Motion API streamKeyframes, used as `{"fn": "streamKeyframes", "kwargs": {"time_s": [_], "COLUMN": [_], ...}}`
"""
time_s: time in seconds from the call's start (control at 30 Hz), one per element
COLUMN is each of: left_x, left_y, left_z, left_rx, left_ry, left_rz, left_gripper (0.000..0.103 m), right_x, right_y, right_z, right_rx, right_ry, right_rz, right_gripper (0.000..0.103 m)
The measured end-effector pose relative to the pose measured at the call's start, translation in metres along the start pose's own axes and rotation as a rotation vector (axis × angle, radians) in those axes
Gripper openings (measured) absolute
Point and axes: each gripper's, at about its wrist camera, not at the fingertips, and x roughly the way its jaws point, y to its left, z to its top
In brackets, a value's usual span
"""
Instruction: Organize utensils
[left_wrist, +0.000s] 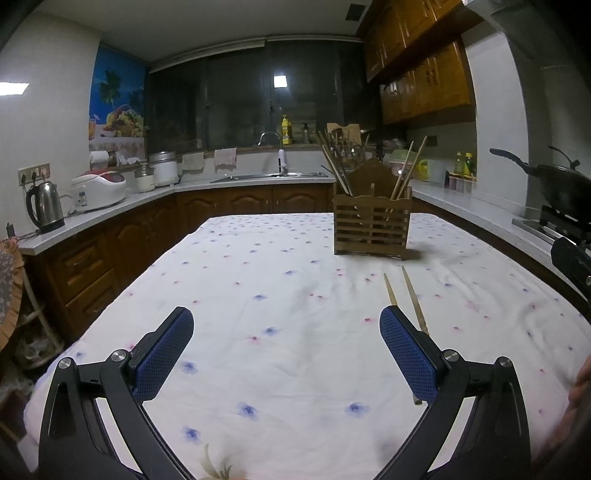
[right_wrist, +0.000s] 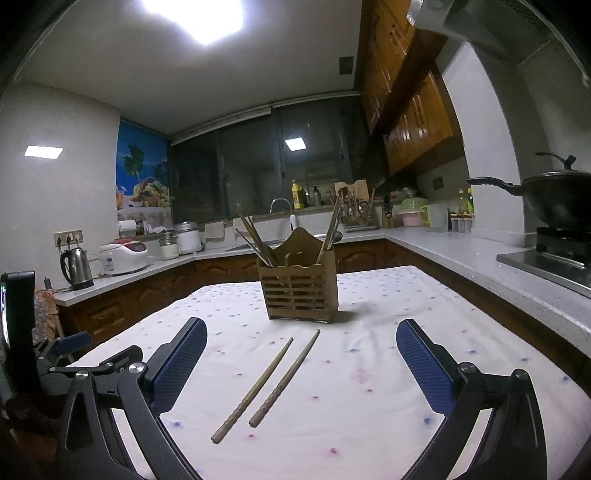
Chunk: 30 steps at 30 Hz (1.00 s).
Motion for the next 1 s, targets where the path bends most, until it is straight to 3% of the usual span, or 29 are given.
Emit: {"fn": "streamKeyframes", "kwargs": {"time_s": [1.0], "left_x": [0.0059], "left_y": [0.0028], "left_z": [0.0059], "left_rx": [-0.007], "left_ry": [0.026], "left_rz": [-0.025], "left_gripper": [0.103], "right_x": [0.0002], "right_y": [0.001], "right_z": [0.0001], "right_rx": [0.003], "right_ry": [0.006], "right_rz": [0.001], "right_gripper": [0.103]}}
